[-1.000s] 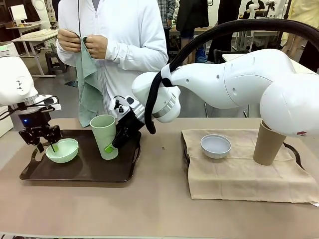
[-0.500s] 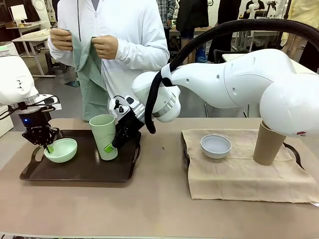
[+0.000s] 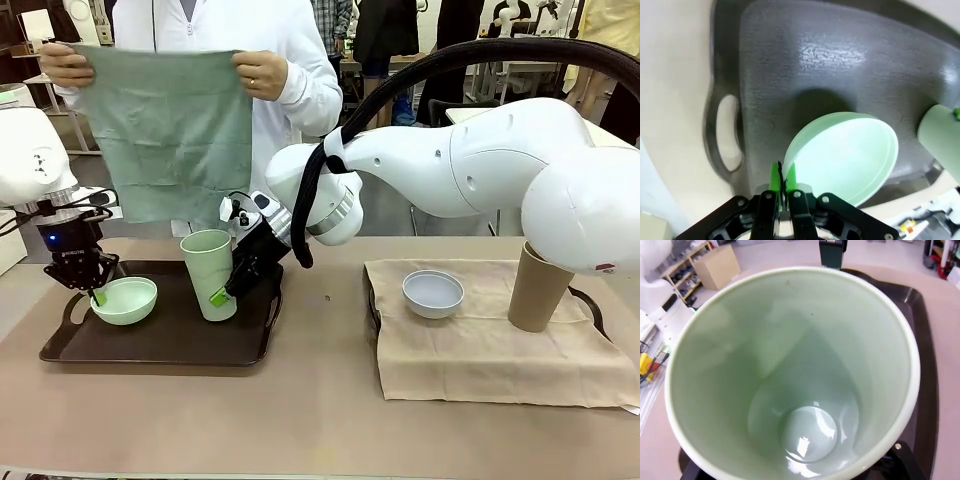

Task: Set up a tray with a mat and arrange the tableware.
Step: Pick up the Picnic Bowl and Reusable plastic cup from the Handle tray in front of the human's position and hold them in the air, then place the Picnic Bowl and Reusable plastic cup back onto the Handle tray in front of the human's position.

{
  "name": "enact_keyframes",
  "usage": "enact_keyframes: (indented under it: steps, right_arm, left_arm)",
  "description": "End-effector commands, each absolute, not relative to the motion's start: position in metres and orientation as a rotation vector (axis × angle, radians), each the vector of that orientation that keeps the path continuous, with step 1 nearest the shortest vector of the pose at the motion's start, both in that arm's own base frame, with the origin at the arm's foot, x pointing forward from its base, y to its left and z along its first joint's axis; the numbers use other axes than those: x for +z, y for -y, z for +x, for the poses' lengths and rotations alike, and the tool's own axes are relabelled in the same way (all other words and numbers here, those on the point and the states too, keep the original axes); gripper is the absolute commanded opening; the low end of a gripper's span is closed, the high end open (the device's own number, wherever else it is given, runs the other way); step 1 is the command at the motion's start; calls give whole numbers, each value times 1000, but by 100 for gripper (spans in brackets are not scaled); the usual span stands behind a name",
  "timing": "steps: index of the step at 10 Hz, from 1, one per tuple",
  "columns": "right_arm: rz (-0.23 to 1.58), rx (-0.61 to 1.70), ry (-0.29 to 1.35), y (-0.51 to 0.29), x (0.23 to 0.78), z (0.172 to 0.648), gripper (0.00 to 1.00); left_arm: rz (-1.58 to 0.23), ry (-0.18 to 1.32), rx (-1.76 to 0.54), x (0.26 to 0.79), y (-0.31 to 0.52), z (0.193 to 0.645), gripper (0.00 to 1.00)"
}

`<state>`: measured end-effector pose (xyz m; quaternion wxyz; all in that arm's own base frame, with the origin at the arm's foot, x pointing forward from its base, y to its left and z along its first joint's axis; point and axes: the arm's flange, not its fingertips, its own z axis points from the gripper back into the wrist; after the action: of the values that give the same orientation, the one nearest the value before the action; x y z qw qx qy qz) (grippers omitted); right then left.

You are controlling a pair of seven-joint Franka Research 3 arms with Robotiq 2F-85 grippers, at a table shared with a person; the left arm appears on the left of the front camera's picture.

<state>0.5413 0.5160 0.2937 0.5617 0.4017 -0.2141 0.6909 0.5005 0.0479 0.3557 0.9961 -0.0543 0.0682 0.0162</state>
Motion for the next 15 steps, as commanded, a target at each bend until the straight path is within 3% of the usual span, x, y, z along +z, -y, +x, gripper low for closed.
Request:
enact_keyframes:
  steps: [1,4,7,8,15]
  right_arm:
    - [906,1679,584,-508,336,513,0]
    - [788,1780,670,-501,425,461,0]
    - [697,1740,704,-484,469,434,0]
    - [758,1813,675,-512,464,454,0]
    - [758,1813,675,-512,464,454,0]
  left_arm:
    - [-156,-156,75,398,-41,488,0]
    - [-163,-18,82,504,-39,443,0]
    - [-164,72,148,561,-51,412,0]
    - [-172,37,72,546,-42,425,0]
    - [-172,37,72,546,-42,425,0]
